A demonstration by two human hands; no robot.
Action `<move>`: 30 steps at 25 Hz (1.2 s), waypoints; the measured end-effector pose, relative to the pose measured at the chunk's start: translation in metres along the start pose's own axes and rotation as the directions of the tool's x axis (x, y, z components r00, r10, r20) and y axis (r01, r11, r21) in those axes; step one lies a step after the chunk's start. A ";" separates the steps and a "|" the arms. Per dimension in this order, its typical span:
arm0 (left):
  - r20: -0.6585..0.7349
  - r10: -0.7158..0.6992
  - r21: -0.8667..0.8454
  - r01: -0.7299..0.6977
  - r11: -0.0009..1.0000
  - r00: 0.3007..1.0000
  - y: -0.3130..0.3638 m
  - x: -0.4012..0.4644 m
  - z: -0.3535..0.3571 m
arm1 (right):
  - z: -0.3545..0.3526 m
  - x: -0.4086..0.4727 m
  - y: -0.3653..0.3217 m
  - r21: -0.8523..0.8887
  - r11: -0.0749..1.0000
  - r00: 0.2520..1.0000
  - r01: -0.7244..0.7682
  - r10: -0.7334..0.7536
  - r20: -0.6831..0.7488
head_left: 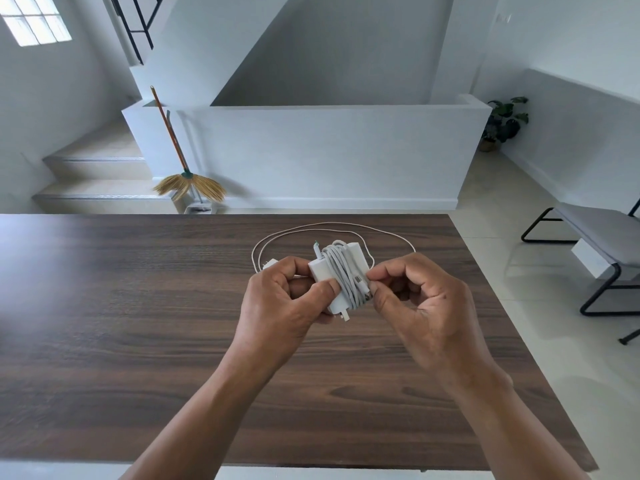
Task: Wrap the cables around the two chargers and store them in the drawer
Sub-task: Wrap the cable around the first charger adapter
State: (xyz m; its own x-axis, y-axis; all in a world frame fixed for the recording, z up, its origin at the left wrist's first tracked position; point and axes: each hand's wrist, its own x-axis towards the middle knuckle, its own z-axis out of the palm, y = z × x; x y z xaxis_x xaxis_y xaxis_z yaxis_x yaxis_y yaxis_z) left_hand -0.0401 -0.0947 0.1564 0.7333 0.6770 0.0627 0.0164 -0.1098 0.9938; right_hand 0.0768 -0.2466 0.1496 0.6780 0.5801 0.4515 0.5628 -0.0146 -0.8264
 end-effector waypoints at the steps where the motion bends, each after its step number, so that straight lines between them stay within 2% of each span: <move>1: 0.003 0.006 0.015 -0.006 1.000 1.000 0.001 0.000 0.000 | 0.000 0.000 0.001 0.006 1.000 1.000 0.007 -0.007 -0.001; 8: -0.018 0.018 0.030 -0.018 0.999 1.000 0.005 0.000 0.000 | 0.003 -0.004 0.002 -0.188 0.959 0.977 0.211 -0.214 0.005; 11: -0.032 0.026 0.024 -0.025 0.999 0.999 0.005 0.000 0.004 | 0.011 -0.007 0.007 -0.310 0.913 0.947 0.267 -0.307 -0.089; 15: -0.052 -0.005 -0.026 0.003 1.000 0.999 0.005 0.000 0.006 | 0.018 -0.013 0.013 -0.365 0.881 0.911 0.302 -0.379 -0.162; 17: -0.055 -0.028 -0.053 0.025 0.998 0.998 0.003 0.000 0.005 | 0.019 -0.016 0.014 -0.325 0.897 0.919 0.299 -0.363 -0.157; 23: -0.048 -0.039 -0.103 0.034 0.994 0.998 0.000 0.000 0.005 | 0.017 -0.016 0.010 -0.093 0.981 0.976 0.168 -0.179 -0.121; 30: -0.037 -0.064 -0.123 0.059 0.991 0.997 -0.005 0.004 0.007 | 0.013 -0.013 0.015 -0.032 0.992 0.992 0.123 -0.125 -0.035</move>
State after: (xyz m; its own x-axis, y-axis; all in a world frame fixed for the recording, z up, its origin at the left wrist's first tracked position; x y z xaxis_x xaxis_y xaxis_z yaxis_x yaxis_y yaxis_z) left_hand -0.0319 -0.0965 0.1510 0.7050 0.7092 0.0020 -0.0240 0.0210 0.9995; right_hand 0.0698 -0.2434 0.1271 0.6187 0.5486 0.5624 0.6572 0.0307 -0.7531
